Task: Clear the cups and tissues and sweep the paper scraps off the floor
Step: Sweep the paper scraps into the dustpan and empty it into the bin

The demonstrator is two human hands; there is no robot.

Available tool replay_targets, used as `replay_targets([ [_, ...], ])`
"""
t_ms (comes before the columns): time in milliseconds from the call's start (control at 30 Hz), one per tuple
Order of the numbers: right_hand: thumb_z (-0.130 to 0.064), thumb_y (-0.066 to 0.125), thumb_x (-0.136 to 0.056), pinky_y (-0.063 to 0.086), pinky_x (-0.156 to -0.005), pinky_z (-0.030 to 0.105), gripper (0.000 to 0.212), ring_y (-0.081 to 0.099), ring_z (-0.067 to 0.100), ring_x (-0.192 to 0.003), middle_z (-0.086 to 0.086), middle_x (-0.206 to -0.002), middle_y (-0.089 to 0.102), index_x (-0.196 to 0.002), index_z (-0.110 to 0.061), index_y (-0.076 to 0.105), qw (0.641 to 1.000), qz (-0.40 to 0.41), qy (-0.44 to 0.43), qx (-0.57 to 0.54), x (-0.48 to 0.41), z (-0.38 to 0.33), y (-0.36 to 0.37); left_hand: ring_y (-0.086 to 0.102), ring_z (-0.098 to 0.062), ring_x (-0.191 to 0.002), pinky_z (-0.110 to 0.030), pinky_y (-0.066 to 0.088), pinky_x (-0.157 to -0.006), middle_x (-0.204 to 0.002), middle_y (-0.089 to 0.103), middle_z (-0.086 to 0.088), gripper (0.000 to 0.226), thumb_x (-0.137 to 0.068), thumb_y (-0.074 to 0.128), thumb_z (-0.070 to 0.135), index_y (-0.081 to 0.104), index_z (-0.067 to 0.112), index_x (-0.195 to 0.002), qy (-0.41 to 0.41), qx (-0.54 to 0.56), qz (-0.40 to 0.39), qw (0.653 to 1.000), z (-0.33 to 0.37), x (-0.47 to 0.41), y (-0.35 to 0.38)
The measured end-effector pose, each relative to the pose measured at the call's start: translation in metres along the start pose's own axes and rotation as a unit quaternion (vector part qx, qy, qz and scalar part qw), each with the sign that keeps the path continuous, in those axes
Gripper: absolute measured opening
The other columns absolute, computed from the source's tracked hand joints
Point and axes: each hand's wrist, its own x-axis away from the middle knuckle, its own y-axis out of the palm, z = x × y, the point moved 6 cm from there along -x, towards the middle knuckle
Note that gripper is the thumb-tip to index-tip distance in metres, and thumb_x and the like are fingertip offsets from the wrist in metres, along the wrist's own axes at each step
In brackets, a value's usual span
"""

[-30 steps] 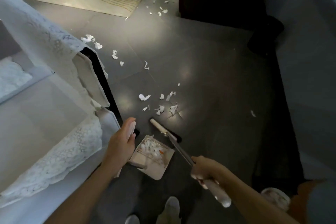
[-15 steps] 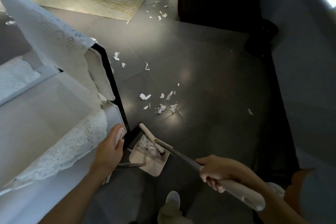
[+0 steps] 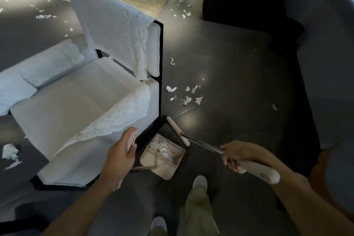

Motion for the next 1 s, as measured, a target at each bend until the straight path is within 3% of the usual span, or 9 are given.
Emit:
replay_targets([
  [100, 0.002, 0.052, -0.084, 0.042, -0.037, 0.015, 0.014, 0.05, 0.005, -0.034, 0.005, -0.061, 0.052, -0.082, -0.012, 0.055, 0.994, 0.062, -0.06, 0.071, -0.008, -0.009, 0.03, 0.052, -0.003, -0.059, -0.023, 0.04, -0.062, -0.083, 0.058, 0.004, 0.044, -0.093, 0.051, 0.011, 0.044, 0.036, -0.128, -0.014, -0.001, 0.006, 1.0, -0.021, 0.013, -0.015],
  [200, -0.01, 0.056, -0.086, 0.052, -0.071, 0.024, 0.017, 0.062, 0.016, -0.076, 0.013, -0.094, 0.067, -0.099, -0.004, 0.065, 0.966, 0.101, -0.046, 0.233, -0.021, -0.018, 0.055, 0.058, -0.017, -0.077, -0.027, 0.042, -0.074, -0.099, 0.061, 0.002, 0.044, -0.093, 0.05, 0.01, 0.044, 0.033, -0.13, -0.025, -0.002, -0.002, 1.0, -0.039, 0.015, -0.021],
  [267, -0.011, 0.055, -0.086, 0.046, -0.064, 0.021, 0.017, 0.059, 0.018, -0.082, 0.015, -0.106, 0.068, -0.098, -0.004, 0.066, 0.953, 0.102, -0.052, 0.281, -0.029, -0.027, 0.069, 0.06, -0.021, -0.088, -0.028, 0.043, -0.079, -0.106, 0.06, 0.003, 0.044, -0.093, 0.05, 0.009, 0.044, 0.032, -0.13, -0.027, -0.002, -0.008, 1.0, -0.047, 0.014, -0.019],
  [400, -0.01, 0.056, -0.083, 0.042, -0.055, 0.021, 0.028, 0.059, 0.021, -0.079, 0.01, -0.092, 0.062, -0.108, -0.001, 0.064, 0.954, 0.092, -0.063, 0.279, -0.05, -0.039, 0.088, 0.058, -0.017, -0.074, -0.026, 0.043, -0.072, -0.102, 0.062, -0.001, 0.043, -0.093, 0.051, 0.011, 0.043, 0.032, -0.131, -0.041, -0.011, 0.001, 0.999, -0.059, -0.014, -0.018],
  [533, -0.012, 0.055, -0.08, 0.043, -0.057, 0.022, 0.009, 0.064, 0.02, -0.08, 0.002, -0.074, 0.06, -0.082, -0.01, 0.064, 0.942, 0.041, -0.064, 0.326, -0.055, -0.04, 0.115, 0.053, -0.008, -0.082, -0.022, 0.038, -0.076, -0.113, 0.054, 0.013, 0.041, -0.094, 0.051, 0.011, 0.045, 0.03, -0.13, -0.023, -0.013, 0.012, 1.0, -0.049, -0.048, -0.017],
  [667, -0.016, 0.055, -0.087, 0.046, -0.067, 0.025, 0.037, 0.059, 0.014, -0.066, 0.002, -0.081, 0.061, -0.121, -0.005, 0.061, 0.947, 0.004, -0.073, 0.312, -0.033, -0.035, 0.083, 0.056, -0.005, -0.067, -0.01, 0.037, -0.063, -0.108, 0.06, 0.008, 0.043, -0.094, 0.052, 0.009, 0.044, 0.029, -0.13, -0.008, -0.012, -0.014, 1.0, -0.031, -0.066, -0.002],
  [767, -0.014, 0.052, -0.09, 0.044, -0.046, 0.014, 0.044, 0.051, 0.001, -0.045, -0.004, -0.068, 0.051, -0.132, -0.001, 0.051, 0.964, -0.009, -0.066, 0.257, -0.008, -0.028, 0.042, 0.059, -0.013, -0.066, -0.014, 0.041, -0.062, -0.091, 0.065, -0.006, 0.042, -0.094, 0.051, 0.01, 0.046, 0.029, -0.13, 0.013, -0.011, -0.044, 0.999, -0.011, -0.073, 0.011],
  [867, -0.012, 0.051, -0.091, 0.041, -0.04, 0.012, 0.047, 0.049, 0.002, -0.045, -0.005, -0.063, 0.051, -0.138, -0.007, 0.046, 0.974, 0.002, -0.051, 0.22, 0.011, -0.017, 0.003, 0.053, -0.017, -0.053, -0.012, 0.04, -0.051, -0.078, 0.062, -0.013, 0.039, -0.094, 0.05, 0.013, 0.046, 0.03, -0.129, 0.042, -0.009, -0.056, 0.998, 0.022, -0.091, 0.029],
  [1000, 0.002, 0.051, -0.088, 0.037, -0.034, 0.016, 0.063, 0.045, 0.005, -0.03, -0.002, -0.04, 0.05, -0.146, -0.013, 0.032, 0.995, -0.007, -0.037, 0.095, 0.029, -0.008, -0.063, 0.054, 0.007, -0.064, 0.001, 0.036, -0.061, -0.094, 0.057, 0.011, 0.038, -0.093, 0.05, 0.012, 0.048, 0.031, -0.125, 0.079, 0.01, -0.026, 0.996, 0.084, -0.128, 0.053],
])
